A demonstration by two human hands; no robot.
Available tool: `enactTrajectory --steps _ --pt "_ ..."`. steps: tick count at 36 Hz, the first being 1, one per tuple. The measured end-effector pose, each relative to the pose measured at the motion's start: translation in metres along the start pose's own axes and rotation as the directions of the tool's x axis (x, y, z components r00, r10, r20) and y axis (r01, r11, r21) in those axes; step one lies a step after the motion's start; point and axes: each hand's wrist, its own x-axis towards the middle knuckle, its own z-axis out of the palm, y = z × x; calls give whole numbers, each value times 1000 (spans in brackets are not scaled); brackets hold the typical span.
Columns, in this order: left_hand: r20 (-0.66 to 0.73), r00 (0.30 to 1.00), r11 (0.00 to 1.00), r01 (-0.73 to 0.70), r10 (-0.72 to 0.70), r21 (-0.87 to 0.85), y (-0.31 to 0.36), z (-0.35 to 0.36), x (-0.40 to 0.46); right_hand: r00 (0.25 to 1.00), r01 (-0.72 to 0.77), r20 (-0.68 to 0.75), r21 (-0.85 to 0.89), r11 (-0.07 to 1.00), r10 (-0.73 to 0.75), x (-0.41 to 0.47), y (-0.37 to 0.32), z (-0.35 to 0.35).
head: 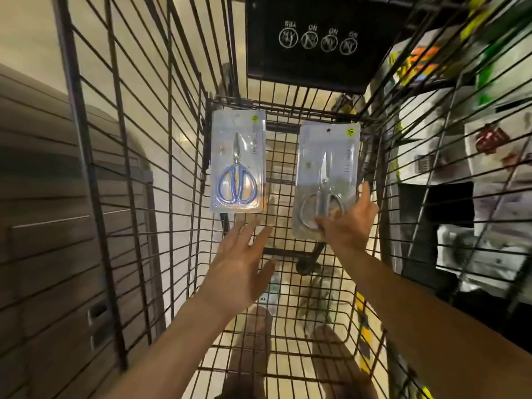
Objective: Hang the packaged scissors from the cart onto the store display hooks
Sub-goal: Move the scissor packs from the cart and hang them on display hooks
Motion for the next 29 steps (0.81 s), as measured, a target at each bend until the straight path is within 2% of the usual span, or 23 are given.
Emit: enactTrajectory --steps 3,7,10,13,16,19,25,29 --pt "8 1000 999 9 -9 -54 1 1 -1 986 -78 158 202 976 46 -7 2 -13" --pt "6 999 991 41 -40 -126 5 1 -3 972 5 232 97 995 -27 -38 1 -30" --pt "47 985 954 174 -168 -244 8 2 -4 947 -70 322 175 982 10 -58 10 -34" --pt "109 949 841 314 -297 -441 19 -1 -3 917 -111 399 265 958 -4 -80 15 -42" --pt "202 894 610 425 -401 -669 33 -4 -5 872 -177 489 359 917 -23 -100 17 -50" --pt "239 856 417 445 -459 -793 37 4 -5 816 -243 576 398 885 -35 -115 19 -58" --pt "256 863 294 405 -435 -866 38 4 -5 731 -206 680 296 933 -54 -115 15 -73" --pt "220 872 236 347 -437 -908 36 -1 -3 687 -149 722 259 954 -89 -100 -3 -77"
